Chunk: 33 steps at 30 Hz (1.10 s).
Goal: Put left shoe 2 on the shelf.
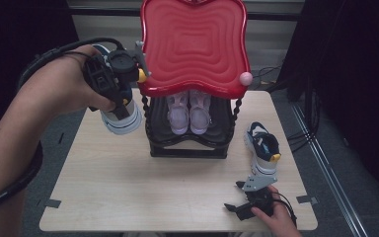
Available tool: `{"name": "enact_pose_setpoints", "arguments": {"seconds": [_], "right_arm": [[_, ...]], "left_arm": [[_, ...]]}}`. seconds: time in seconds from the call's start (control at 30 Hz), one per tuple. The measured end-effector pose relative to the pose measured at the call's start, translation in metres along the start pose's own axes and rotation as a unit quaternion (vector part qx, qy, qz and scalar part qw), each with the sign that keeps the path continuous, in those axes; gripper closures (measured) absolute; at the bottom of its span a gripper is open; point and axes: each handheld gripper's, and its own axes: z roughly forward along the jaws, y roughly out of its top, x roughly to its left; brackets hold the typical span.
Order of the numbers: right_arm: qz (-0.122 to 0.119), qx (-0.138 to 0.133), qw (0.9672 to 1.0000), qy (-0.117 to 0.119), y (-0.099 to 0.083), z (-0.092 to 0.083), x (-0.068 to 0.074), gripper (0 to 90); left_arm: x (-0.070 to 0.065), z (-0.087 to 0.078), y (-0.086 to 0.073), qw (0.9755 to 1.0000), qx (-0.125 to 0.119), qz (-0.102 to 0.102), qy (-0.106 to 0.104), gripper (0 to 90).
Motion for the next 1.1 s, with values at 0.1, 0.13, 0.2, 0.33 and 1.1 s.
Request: {"name": "enact_pose_setpoints", "arguments": {"seconds": [0.1,0.13,0.2,0.33,1.1], "right_arm": [[0.000,0.000,1.0000,0.000,0.000,0.000,0.000,11.9],[0.000,0.000,1.0000,0.000,0.000,0.000,0.000,11.9],[0.000,0.000,1.0000,0.000,0.000,0.000,0.000,11.9],[0.000,0.000,1.0000,0.000,0.000,0.000,0.000,11.9],[0.000,0.000,1.0000,0.000,0.000,0.000,0.000,12.0]], "left_arm": [[0.001,-0.007,0.003,1.0000,0.003,0.006,0.003,74.1],[0.000,-0.010,0.003,1.0000,-0.001,0.006,0.006,74.1],[0.001,-0.015,0.005,0.9999,-0.006,0.007,0.009,74.1],[0.001,-0.023,0.009,0.9997,-0.012,0.006,0.018,74.0],[-0.004,-0.044,0.039,0.9986,-0.025,0.029,0.036,73.8]]}}
